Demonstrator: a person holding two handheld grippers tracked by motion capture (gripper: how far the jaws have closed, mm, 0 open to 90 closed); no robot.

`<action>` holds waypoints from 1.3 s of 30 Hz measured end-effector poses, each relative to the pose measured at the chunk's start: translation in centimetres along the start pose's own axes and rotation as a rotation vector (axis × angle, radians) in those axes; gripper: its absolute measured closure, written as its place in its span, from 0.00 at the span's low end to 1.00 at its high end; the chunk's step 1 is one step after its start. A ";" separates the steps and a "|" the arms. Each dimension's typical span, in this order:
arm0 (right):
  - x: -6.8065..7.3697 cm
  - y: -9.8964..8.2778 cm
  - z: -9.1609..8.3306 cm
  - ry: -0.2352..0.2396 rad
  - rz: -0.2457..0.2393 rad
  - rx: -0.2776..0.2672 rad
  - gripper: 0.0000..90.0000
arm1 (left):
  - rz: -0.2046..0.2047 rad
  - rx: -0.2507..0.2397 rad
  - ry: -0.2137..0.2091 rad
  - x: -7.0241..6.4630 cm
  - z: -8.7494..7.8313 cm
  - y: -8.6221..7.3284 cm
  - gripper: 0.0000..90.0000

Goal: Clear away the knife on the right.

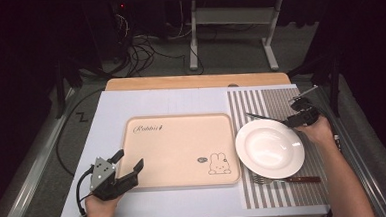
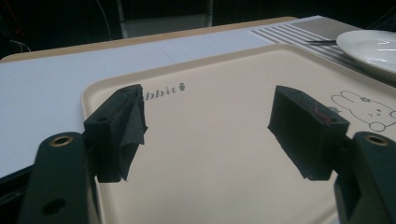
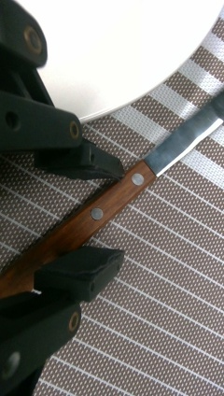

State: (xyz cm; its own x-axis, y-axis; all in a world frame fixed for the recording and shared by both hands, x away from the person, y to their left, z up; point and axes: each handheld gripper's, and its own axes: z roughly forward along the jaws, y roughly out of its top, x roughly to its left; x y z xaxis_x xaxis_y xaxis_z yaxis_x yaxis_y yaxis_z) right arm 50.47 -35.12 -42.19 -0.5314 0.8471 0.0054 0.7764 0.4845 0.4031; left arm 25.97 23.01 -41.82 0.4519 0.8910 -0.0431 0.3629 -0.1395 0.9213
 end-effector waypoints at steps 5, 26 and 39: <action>0.3 0.0 -0.1 -0.019 0.006 0.005 0.70 | 0.001 0.000 -0.001 0.0 0.0 0.0 0.31; 1.0 0.3 -0.7 -0.058 0.062 -0.011 0.87 | 0.000 0.000 -0.002 0.1 0.0 0.0 0.31; 2.1 0.2 -3.7 -0.079 0.070 -0.082 0.87 | 0.000 -0.007 -0.011 0.2 0.1 0.1 0.31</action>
State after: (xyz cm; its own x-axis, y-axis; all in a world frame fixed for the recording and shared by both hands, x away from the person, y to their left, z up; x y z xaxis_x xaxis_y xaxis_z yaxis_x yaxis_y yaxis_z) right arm 48.29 -34.08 -38.68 -0.4463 0.8942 -0.0349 0.7783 0.4071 0.4780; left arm 26.18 23.14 -41.75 0.4607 0.8863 -0.0467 0.3573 -0.1371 0.9239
